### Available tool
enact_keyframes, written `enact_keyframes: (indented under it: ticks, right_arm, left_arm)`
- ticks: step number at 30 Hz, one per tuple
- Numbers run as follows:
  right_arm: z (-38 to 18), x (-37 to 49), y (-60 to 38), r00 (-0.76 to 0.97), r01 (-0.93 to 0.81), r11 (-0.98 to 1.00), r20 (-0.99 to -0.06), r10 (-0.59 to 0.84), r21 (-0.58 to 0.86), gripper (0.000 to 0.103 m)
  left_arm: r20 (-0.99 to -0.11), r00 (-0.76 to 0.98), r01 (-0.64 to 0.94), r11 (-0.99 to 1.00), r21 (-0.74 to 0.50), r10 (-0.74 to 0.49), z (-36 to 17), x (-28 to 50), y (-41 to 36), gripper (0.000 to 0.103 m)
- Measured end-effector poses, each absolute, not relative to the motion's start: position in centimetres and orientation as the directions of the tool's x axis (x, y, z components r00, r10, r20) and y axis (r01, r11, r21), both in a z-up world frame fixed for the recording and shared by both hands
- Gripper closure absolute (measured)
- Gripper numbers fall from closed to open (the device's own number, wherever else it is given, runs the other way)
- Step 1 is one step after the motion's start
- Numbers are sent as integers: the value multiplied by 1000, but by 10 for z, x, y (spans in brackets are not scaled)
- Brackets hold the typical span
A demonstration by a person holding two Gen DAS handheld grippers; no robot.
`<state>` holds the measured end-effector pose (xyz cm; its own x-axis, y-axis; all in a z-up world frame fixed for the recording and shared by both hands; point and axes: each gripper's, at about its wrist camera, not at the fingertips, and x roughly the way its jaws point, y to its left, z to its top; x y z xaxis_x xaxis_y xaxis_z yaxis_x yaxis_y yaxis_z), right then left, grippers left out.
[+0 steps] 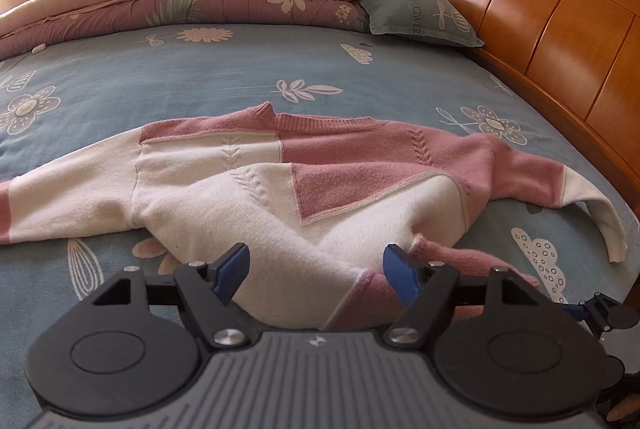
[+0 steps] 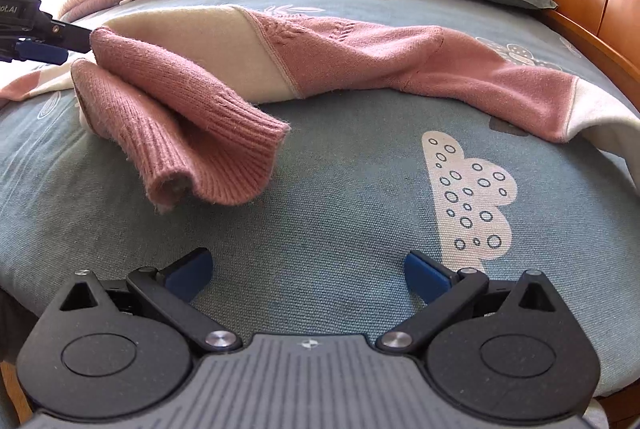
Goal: Fold clothes
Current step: 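Release the hem with the left gripper while the right gripper approaches the sleeve, then grasp the pink sleeve cuff with the left gripper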
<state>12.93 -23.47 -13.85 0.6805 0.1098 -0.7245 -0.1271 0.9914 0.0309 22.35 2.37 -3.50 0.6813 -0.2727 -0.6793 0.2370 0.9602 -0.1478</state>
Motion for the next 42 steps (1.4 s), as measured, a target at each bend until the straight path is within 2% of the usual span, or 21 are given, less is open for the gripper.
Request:
enact_keyframes:
  ticks: [7,11,16,21,24,29,34,39,42]
  right_arm:
    - [-133,133,-231,665,-135,991,-739,106,20,0]
    - [-124,130,-217,686,-247,969,-709,160,-20,0]
    - [-99,121,-183,807,-367,908,-555,202,-203,0]
    - [-97,139,-144,842,-453,765,-503,197,-458,0]
    - [-99,160,-133,858,-449,707,-486,170,-546,0]
    - [-79,216,-145,852,-434,758,-496,169,-488,0]
    - [-69,266,-163,871,-340,840,-479,111,-423,0]
    - [-82,307,-172,830,-352,864,-546,110,-360,0]
    - [-81,312,-182,812,-341,900,-568,136,-271,0]
  left_arm:
    - [-721,638,171,962,-212,-272,-52,217,33,26]
    - [-734,622,171,962,-212,-273,-58,215,30,26]
    - [-745,613,153,964,-215,-263,-61,215,36,26]
    - [-748,615,117,967,-226,-249,-62,220,52,26]
    - [-747,613,113,964,-242,-260,-62,222,59,26]
    - [-742,603,119,953,-279,-292,-66,228,66,26]
    - [-722,594,137,929,-345,-356,-69,238,69,26]
    - [-688,547,184,871,-456,-476,-79,255,62,26]
    - [-672,535,219,853,-474,-511,-82,257,52,26]
